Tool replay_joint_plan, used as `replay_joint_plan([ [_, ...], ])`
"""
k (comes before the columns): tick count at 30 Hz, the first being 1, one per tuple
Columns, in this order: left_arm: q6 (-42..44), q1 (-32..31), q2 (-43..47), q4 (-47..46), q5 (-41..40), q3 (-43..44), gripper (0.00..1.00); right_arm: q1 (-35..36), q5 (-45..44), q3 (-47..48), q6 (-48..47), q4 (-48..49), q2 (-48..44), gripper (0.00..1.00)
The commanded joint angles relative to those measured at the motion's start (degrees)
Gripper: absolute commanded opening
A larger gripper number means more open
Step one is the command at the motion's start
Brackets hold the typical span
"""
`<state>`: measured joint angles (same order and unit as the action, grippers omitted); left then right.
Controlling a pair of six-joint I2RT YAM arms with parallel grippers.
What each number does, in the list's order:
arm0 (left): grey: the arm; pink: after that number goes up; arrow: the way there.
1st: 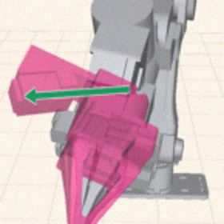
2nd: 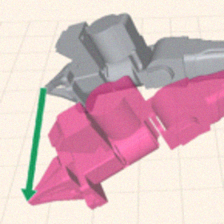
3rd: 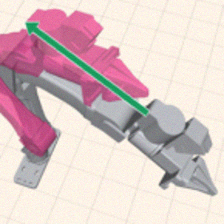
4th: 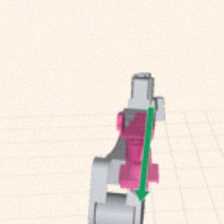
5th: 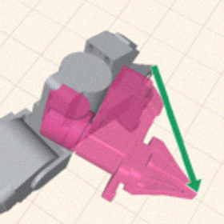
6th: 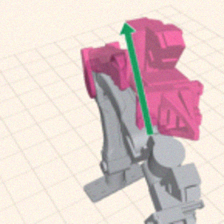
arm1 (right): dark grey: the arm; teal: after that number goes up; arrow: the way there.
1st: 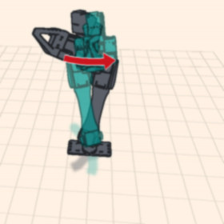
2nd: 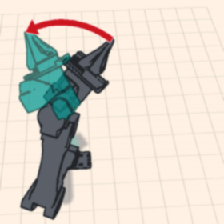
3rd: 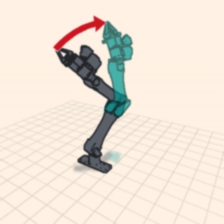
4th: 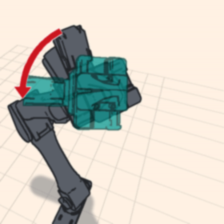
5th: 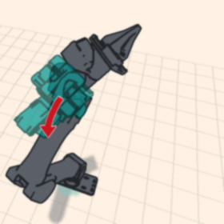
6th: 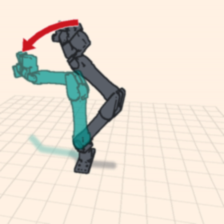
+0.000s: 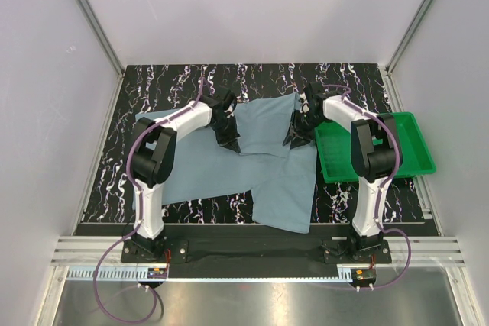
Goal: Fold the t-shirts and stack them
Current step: Fold the tshirt
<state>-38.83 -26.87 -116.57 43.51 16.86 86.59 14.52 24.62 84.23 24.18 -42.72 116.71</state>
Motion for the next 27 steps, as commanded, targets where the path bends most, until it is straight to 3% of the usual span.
replay_joint_plan([
  [1,0.51,0.07,-0.67,0.26,2.74,2.27,0.0,0.07,0.16,2.61,-0.46,0.18,0.01,0.4],
  [8,0.95,-0.02,-0.76,0.35,3.09,1.66,0.0,0.07,-0.19,1.56,-0.37,1.32,1.24,0.33],
  [9,1.12,0.07,-0.76,0.44,3.44,1.74,0.0,-0.02,-0.19,1.47,-0.37,1.24,1.24,0.23],
  [14,3.93,0.15,-1.02,3.68,1.95,3.85,0.0,-0.02,-0.89,4.79,-1.42,-4.01,-0.25,0.0],
  [27,5.61,0.59,-1.81,5.98,2.21,4.38,0.0,-0.81,-0.19,9.2,-3.44,-13.44,0.1,0.0],
])
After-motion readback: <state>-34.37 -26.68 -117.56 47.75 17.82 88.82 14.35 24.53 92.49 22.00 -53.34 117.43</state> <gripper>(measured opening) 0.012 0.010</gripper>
